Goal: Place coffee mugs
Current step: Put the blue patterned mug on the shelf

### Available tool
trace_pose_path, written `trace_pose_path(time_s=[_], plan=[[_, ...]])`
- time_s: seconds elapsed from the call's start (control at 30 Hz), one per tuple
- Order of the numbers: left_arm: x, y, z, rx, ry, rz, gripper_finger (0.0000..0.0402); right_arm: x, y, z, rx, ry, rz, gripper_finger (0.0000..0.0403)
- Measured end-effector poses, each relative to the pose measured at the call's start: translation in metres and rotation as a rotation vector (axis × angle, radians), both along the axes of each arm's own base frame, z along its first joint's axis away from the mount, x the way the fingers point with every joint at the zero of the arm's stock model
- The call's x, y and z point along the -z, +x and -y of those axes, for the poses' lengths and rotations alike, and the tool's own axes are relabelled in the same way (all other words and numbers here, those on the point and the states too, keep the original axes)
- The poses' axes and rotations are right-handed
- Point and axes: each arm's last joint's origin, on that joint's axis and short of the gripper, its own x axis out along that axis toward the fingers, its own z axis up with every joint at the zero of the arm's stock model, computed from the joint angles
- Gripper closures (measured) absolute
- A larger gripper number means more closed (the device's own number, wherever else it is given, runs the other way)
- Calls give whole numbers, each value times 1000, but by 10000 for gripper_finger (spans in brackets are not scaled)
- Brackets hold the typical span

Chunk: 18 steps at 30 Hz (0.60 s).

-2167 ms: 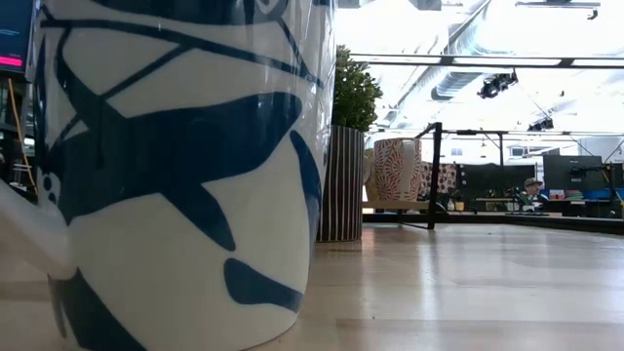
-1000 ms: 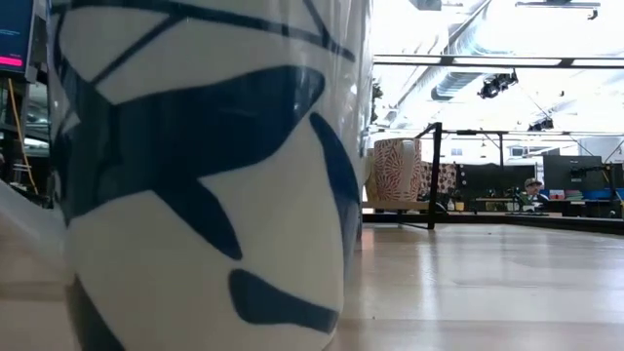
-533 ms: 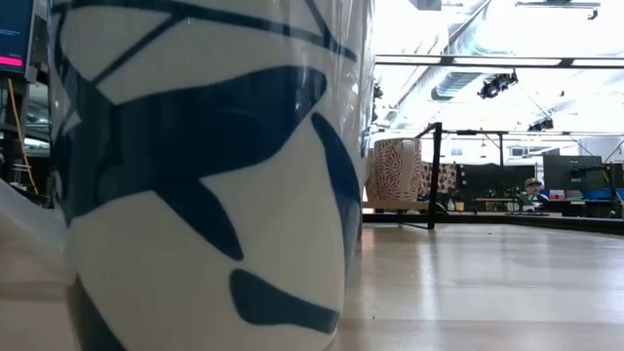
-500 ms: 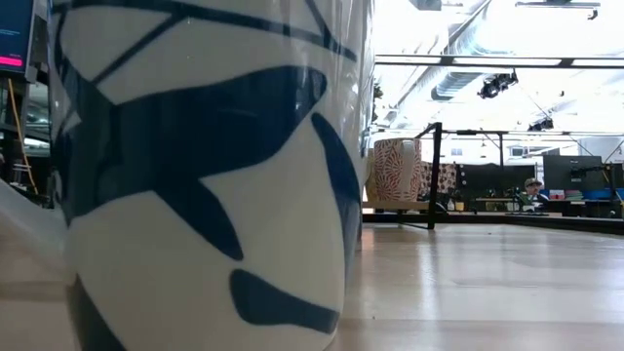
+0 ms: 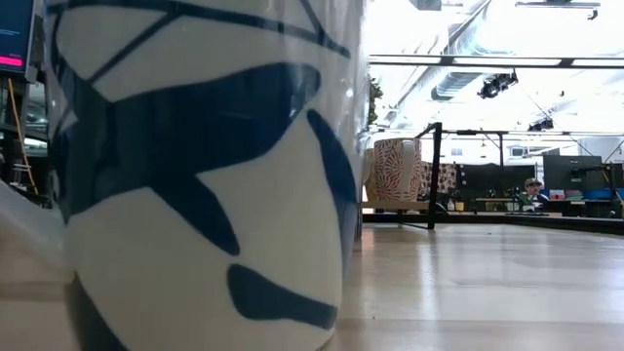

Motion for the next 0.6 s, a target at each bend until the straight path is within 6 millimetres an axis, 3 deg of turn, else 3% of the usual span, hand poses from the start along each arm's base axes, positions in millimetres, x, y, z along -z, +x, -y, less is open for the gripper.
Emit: trace_pose_path(time_s=[0.6], plan=[[7, 1, 1, -6, 9, -25, 310, 0, 0, 0, 0, 0, 0, 300]])
